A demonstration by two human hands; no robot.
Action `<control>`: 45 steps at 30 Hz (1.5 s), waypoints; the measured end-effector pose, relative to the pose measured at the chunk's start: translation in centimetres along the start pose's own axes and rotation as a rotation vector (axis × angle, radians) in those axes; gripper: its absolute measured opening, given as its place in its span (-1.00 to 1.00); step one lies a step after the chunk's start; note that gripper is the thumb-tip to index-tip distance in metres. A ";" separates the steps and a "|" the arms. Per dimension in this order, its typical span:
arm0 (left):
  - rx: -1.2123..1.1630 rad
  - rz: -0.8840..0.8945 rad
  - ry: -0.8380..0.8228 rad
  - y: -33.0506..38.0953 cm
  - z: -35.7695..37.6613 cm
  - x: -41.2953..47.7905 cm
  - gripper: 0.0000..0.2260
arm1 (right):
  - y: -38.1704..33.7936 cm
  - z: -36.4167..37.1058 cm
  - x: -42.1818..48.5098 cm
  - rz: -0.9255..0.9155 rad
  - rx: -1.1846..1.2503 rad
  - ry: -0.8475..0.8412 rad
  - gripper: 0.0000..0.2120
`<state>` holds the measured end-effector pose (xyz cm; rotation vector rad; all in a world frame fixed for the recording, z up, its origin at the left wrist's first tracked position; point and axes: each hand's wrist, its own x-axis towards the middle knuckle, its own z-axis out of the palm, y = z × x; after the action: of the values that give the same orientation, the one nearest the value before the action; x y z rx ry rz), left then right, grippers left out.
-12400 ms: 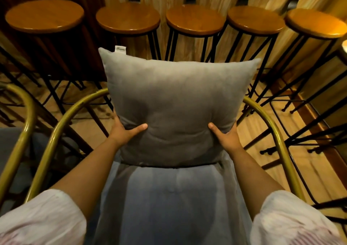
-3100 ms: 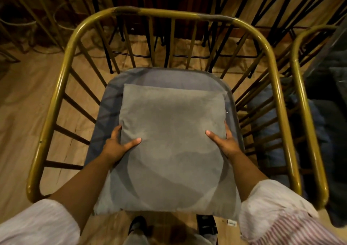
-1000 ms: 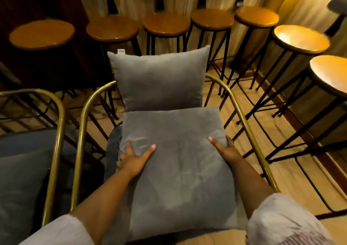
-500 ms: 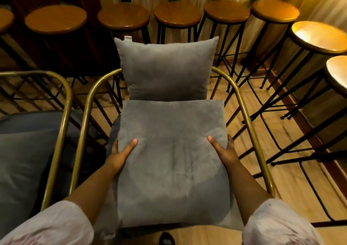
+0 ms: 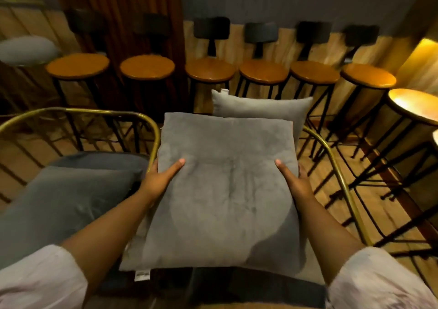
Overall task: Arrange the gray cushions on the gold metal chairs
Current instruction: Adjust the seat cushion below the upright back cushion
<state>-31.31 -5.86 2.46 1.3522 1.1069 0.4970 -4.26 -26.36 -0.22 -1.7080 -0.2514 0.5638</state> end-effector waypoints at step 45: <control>0.042 0.040 0.157 -8.6 -49.2 44.5 0.13 | 7.3 67.2 10.8 -0.215 0.016 -0.162 0.10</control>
<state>-55.61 54.53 -13.17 1.3924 1.2263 0.6206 -29.46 34.75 -17.99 -1.5976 -0.5385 0.5422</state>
